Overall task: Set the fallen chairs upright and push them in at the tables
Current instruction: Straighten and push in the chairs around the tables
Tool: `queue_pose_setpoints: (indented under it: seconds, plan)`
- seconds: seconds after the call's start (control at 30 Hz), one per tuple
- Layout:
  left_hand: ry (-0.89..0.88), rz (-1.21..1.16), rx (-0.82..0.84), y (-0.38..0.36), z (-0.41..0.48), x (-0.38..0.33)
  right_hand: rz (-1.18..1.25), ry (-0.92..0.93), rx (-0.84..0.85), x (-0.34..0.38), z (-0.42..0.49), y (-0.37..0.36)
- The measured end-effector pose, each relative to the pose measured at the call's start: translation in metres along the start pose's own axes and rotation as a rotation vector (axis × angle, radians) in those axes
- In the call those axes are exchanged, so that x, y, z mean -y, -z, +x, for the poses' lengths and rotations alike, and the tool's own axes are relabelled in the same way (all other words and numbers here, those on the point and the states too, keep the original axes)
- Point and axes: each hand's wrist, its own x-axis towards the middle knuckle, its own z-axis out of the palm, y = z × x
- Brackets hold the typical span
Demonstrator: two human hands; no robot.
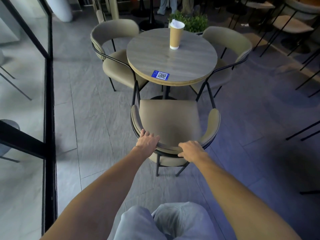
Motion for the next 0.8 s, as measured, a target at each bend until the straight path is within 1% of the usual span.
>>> queue_pose_setpoints:
  seconds: [0.17,0.3,0.43,0.5,0.6,0.67,0.8]
  plan:
    - [0.002,0.015,0.005,0.001,0.001,0.0,-0.022,0.002,0.019,-0.001,0.004,0.002]
    - [-0.01,-0.021,-0.01,0.002,0.002,0.001,-0.001,-0.005,0.031,-0.004,0.005,0.002]
    - [0.009,-0.054,0.063,0.012,0.003,0.0,0.022,0.001,0.027,-0.005,0.004,0.0]
    - [0.024,-0.099,0.076,0.023,0.002,-0.005,0.056,0.013,0.029,-0.005,0.0,0.004]
    - [0.044,-0.22,0.025,0.046,-0.005,-0.019,0.132,0.015,0.001,-0.007,-0.009,0.021]
    - [0.029,-0.23,-0.011,0.064,-0.011,-0.032,0.182,-0.001,-0.022,-0.012,-0.019,0.034]
    - [0.007,-0.233,-0.024,0.097,-0.02,-0.06,0.254,-0.044,-0.047,-0.027,-0.041,0.059]
